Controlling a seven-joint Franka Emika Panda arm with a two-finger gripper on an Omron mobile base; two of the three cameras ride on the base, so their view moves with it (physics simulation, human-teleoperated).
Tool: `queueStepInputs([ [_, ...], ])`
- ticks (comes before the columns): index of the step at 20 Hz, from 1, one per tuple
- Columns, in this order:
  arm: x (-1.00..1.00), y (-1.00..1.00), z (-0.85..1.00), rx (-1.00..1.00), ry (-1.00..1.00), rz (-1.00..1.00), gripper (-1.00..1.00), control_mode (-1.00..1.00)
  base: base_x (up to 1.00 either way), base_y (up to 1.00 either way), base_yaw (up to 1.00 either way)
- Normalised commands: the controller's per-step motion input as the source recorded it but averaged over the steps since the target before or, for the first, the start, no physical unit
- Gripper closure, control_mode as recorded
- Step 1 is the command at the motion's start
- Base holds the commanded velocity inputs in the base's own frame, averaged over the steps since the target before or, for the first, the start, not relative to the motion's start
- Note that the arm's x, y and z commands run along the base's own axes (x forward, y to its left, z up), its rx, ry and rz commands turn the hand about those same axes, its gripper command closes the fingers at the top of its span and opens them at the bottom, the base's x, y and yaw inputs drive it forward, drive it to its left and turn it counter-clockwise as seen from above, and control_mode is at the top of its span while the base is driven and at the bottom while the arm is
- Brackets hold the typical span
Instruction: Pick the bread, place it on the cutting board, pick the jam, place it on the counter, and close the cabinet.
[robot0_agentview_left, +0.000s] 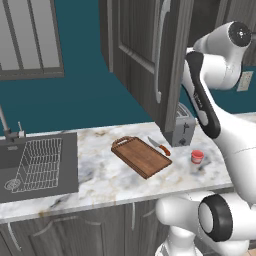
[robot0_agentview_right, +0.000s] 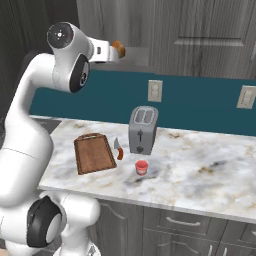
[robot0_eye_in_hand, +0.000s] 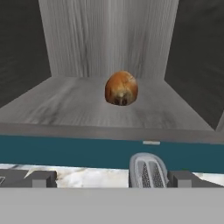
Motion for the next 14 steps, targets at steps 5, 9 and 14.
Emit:
queueStepInputs([
  [5,0.38,0.00,0.00,0.00,0.00,0.00,-1.00,-1.00,0.00,0.00,0.00],
  [9,0.34,0.00,0.00,0.00,0.00,0.00,-1.00,-1.00,0.00,0.00,0.00],
  [14,0.36,0.00,0.00,0.00,0.00,0.00,-1.00,-1.00,0.00,0.00,0.00],
])
